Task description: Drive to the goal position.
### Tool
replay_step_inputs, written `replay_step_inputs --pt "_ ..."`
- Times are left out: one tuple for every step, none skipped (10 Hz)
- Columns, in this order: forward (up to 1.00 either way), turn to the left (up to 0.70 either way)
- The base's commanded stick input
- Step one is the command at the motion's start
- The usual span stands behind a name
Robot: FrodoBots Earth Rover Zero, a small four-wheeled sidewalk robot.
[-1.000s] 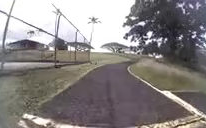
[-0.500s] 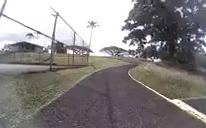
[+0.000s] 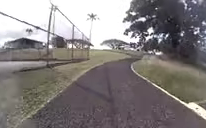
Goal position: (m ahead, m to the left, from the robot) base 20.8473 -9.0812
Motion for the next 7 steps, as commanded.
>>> replay_step_inputs --pt "0.85 0.0" --pt "0.85 0.0" --pt "0.85 0.0" --pt "0.85 0.0" --pt "0.85 0.0" --pt "0.85 0.0" --pt "0.85 0.0"
